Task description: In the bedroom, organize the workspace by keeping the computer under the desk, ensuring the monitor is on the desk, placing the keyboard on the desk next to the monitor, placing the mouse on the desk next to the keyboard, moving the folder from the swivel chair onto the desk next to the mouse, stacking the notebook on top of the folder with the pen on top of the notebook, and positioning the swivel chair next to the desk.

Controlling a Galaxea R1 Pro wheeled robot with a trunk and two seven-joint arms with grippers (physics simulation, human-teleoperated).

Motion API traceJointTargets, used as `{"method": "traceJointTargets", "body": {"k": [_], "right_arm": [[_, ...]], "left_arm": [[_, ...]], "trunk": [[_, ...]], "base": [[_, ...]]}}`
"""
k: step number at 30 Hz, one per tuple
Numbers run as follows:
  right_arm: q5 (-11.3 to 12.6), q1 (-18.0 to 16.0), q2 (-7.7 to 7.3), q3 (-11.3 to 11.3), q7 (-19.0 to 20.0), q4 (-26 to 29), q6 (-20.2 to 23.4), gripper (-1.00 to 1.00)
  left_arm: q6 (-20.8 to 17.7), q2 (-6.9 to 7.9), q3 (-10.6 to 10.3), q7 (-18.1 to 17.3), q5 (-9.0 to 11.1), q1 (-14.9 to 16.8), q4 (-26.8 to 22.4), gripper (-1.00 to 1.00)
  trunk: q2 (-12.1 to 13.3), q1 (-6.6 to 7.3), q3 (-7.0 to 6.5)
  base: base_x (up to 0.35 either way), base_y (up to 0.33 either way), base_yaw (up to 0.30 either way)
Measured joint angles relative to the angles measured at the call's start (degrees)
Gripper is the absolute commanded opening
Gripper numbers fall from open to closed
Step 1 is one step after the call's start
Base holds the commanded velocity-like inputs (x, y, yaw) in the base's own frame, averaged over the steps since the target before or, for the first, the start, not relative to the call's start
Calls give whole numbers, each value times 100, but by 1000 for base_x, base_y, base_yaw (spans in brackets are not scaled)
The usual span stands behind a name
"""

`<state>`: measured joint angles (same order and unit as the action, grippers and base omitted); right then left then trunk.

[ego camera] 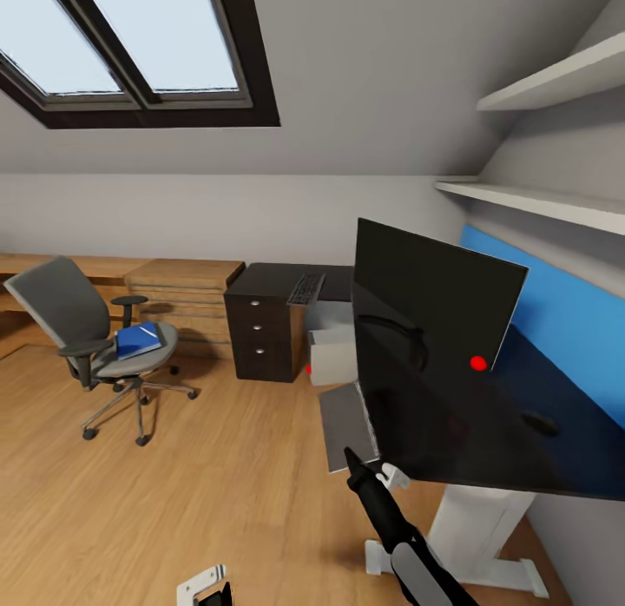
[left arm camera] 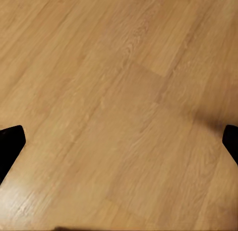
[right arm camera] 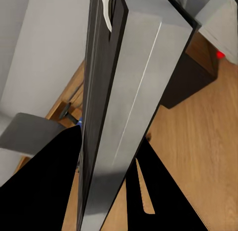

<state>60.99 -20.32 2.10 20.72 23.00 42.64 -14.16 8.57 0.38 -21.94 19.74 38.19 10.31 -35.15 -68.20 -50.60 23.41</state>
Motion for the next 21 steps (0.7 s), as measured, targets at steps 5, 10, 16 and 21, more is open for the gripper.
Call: {"method": "traceJointTargets", "body": {"k": [5,10,16,21], "right_arm": [[27,1,9,-10,-20,-2,6,-100],[31,2,121,-22,-73,-4,9,-100],[29,0,209,-44,-127,-24,18,-100],[23,-1,209,-44,-120,-30,16,-100]], "left_arm": [[0,0,0,0,0,0,-1,100],[0,0,0,0,0,0,-2,100],[0,0,0,-5,0,0,-2,100],[0,0,0,-8,0,0,-2,100]], "trunk": [[0,1,0],[0,1,0],[0,2,0],[0,2,0]], "base": [[66,317,0],[112,319,0],[154,317,0],[171,315,0]]}}
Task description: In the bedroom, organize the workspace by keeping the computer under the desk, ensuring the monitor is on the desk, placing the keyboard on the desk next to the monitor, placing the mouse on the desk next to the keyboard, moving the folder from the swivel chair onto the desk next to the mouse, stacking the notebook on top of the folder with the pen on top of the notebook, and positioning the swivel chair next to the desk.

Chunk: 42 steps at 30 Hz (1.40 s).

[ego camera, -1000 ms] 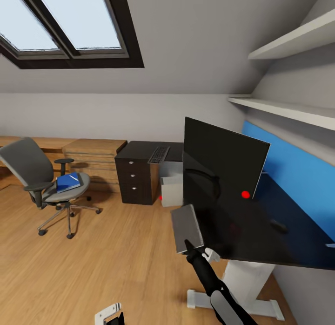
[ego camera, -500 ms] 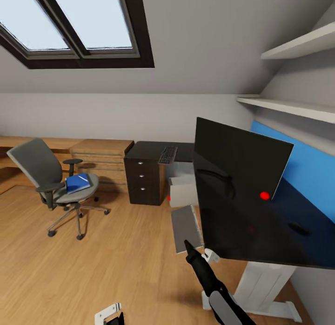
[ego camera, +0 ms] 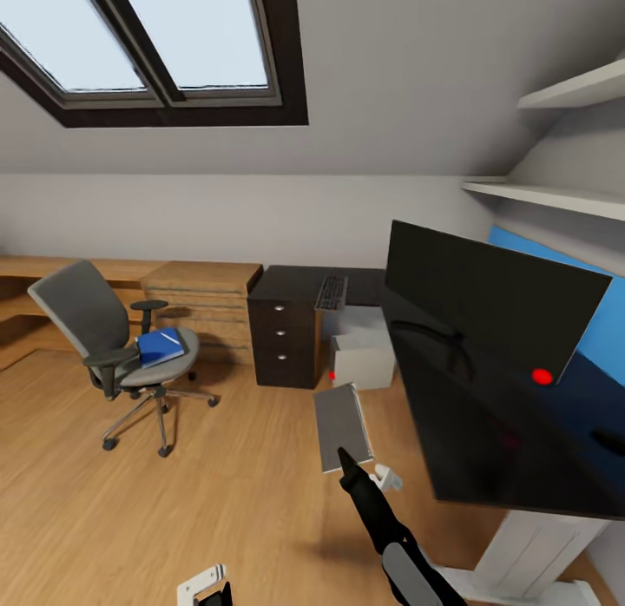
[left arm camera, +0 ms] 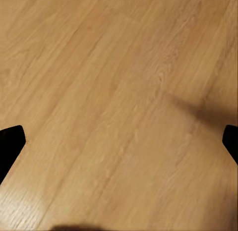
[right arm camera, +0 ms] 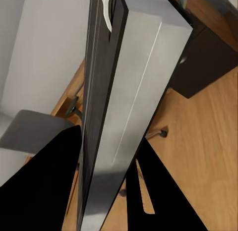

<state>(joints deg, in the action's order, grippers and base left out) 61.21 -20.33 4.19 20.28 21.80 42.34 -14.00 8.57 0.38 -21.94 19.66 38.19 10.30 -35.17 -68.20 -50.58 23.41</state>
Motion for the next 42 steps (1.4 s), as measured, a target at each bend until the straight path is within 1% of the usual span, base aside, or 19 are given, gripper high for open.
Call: {"method": "traceJointTargets", "body": {"k": [12,20,26,35,42], "right_arm": [[-25,0,-30,27,30,-1,-7,-100],[-8,0,6,29,2,-1,-18,-100],[-10,0,-1,27,16,-5,-15,-100],[-18,1,-18,9,10,-7,-23,-100],[-18,2,-21,6,10,-7,-29,-100]], "left_arm": [[0,0,0,0,0,0,1,100],[-3,0,0,-1,0,0,2,100],[-8,0,0,-1,0,0,4,100],[-24,-2,-21,-2,18,2,16,100],[-17,-4,-28,-2,10,2,14,100]], "trunk": [[0,0,0],[0,0,0],[0,0,0],[0,-1,0],[0,1,0]], "base": [[174,314,0],[174,314,0],[176,313,0],[71,38,-256],[248,1,-265]]}}
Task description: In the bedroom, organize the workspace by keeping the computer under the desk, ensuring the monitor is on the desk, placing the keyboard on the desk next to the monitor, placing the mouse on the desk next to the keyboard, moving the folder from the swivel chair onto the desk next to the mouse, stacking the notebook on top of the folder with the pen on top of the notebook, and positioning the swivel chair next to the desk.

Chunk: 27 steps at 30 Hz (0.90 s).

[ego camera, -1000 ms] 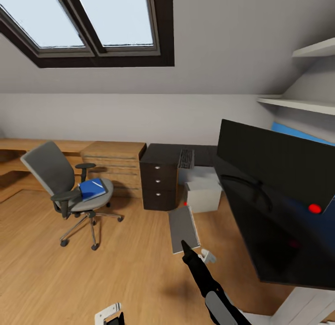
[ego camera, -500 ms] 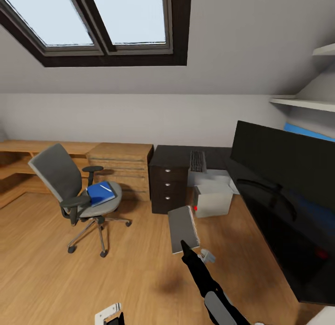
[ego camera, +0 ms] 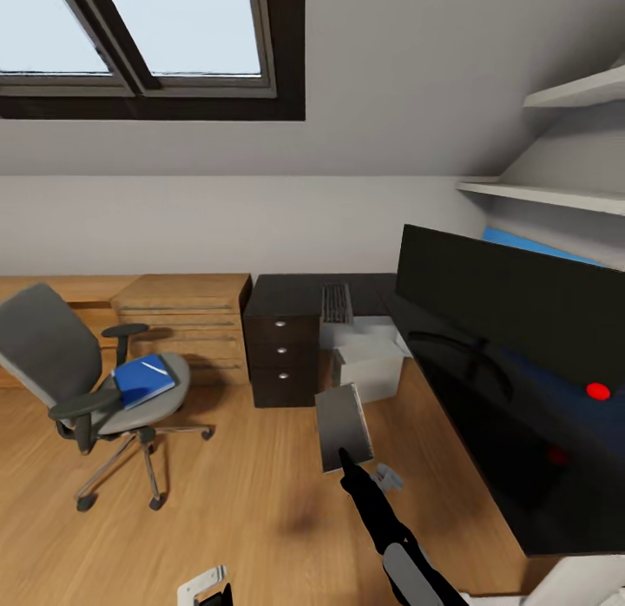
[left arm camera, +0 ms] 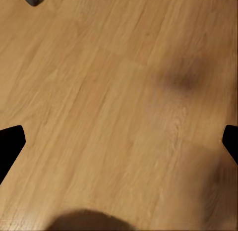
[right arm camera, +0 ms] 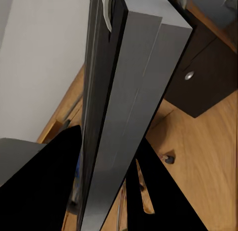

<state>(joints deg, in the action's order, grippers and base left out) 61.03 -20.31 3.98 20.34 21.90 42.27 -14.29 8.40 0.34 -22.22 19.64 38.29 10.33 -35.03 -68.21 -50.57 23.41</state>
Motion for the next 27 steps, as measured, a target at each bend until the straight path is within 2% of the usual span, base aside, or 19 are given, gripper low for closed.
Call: {"method": "traceJointTargets", "body": {"k": [9,27], "right_arm": [[0,-1,0,0,0,-1,0,-100],[3,-2,27,11,-12,-2,8,-100]], "left_arm": [[1,1,0,0,-1,-1,0,100],[-14,4,16,0,8,-2,5,100]], "trunk": [[0,0,0],[0,0,0]], "base": [[320,0,-222],[329,0,-12]]}}
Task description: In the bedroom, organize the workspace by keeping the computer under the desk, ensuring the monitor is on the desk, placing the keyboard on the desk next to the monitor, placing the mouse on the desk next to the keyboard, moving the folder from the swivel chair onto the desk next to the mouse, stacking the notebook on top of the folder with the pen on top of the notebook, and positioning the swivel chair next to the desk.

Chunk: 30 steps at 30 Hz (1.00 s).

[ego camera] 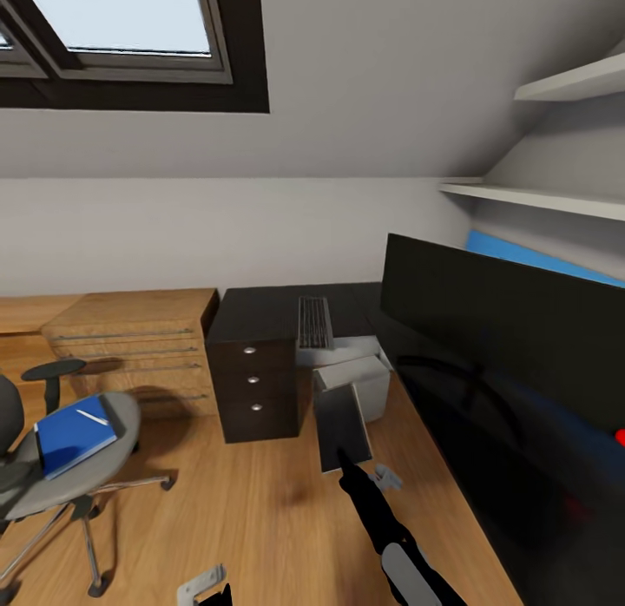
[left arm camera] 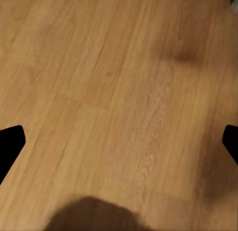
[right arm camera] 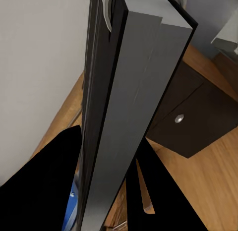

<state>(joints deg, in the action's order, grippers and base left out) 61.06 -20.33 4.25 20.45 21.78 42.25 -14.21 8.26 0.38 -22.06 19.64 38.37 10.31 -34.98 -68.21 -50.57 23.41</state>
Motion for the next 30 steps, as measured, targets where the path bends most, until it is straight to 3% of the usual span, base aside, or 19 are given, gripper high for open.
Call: {"method": "traceJointTargets", "body": {"k": [10,21,30], "right_arm": [[-12,0,-4,8,21,-8,0,-100],[-14,1,10,36,26,-14,3,-100],[-31,1,24,798,8,-10,9,-100]], "left_arm": [[4,0,7,0,0,0,0,100],[5,0,6,1,-1,0,-1,100],[7,-5,-9,1,-1,0,-1,100]], "trunk": [[0,0,0],[0,0,0],[0,0,0]], "base": [[330,44,0],[319,164,0],[287,230,0]]}}
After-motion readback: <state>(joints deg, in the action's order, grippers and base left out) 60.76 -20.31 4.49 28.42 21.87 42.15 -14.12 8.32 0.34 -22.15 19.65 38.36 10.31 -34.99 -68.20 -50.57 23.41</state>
